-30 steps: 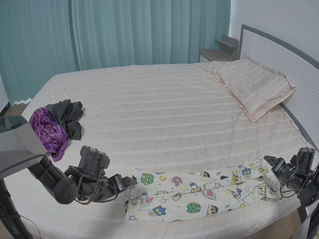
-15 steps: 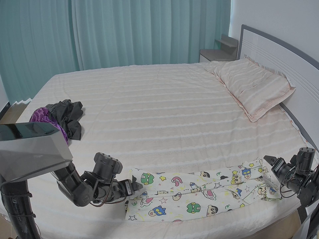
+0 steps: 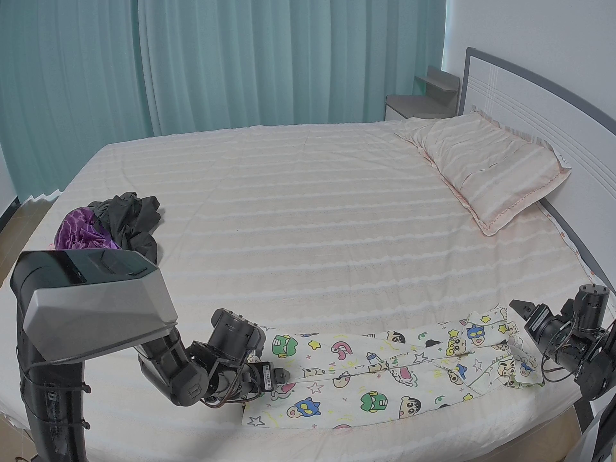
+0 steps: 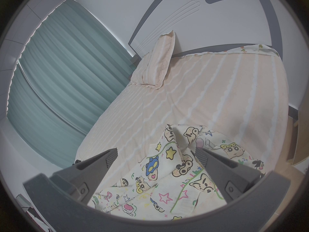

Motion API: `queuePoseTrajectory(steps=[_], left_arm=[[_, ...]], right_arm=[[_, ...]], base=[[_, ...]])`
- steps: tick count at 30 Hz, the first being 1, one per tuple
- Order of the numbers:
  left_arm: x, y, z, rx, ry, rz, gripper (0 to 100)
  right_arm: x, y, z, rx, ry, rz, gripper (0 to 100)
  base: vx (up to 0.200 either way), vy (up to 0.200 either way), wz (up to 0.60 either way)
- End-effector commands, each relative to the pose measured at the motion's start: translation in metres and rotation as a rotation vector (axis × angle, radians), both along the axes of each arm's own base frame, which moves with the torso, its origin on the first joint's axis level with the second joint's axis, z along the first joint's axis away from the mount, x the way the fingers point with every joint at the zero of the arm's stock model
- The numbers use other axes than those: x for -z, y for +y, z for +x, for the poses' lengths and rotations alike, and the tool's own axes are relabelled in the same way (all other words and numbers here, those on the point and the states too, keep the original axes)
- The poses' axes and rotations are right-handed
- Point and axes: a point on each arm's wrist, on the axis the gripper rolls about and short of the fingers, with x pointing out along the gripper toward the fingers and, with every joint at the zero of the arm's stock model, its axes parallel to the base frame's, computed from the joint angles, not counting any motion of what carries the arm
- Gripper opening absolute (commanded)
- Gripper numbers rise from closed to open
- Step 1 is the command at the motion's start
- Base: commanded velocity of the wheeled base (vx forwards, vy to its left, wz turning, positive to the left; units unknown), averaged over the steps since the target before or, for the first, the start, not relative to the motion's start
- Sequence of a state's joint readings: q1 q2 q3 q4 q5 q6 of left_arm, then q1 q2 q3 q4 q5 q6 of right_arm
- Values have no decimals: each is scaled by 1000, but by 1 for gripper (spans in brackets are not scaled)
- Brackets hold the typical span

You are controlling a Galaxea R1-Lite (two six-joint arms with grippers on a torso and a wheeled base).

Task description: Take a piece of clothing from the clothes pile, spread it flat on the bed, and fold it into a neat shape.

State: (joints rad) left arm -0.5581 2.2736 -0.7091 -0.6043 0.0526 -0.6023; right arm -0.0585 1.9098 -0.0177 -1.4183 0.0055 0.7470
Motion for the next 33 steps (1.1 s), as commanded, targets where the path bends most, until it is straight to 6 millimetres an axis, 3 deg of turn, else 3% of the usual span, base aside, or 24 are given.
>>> queuePoseTrajectory(steps=[1,7,18,25,33], left_arm=[[4,-7,1,14,-1,7,100],[5,-16,2,47,3,22,100],[8,-15,-2,58,18,97,100],[-1,-7,-4,42,55,118,100],[2,-13,-2,49,48,123,100]], right_arm=[[3,1,-4,-5,25,2,100],[3,1,-4,-4,25,2,100],[3,1,-4,-2,23,2,100],[3,1,-4,-2,23,2,100],[2,0,-4,2,19,1,100]], base=[[0,0,0],[0,0,0],[0,0,0],[0,0,0],[0,0,0]])
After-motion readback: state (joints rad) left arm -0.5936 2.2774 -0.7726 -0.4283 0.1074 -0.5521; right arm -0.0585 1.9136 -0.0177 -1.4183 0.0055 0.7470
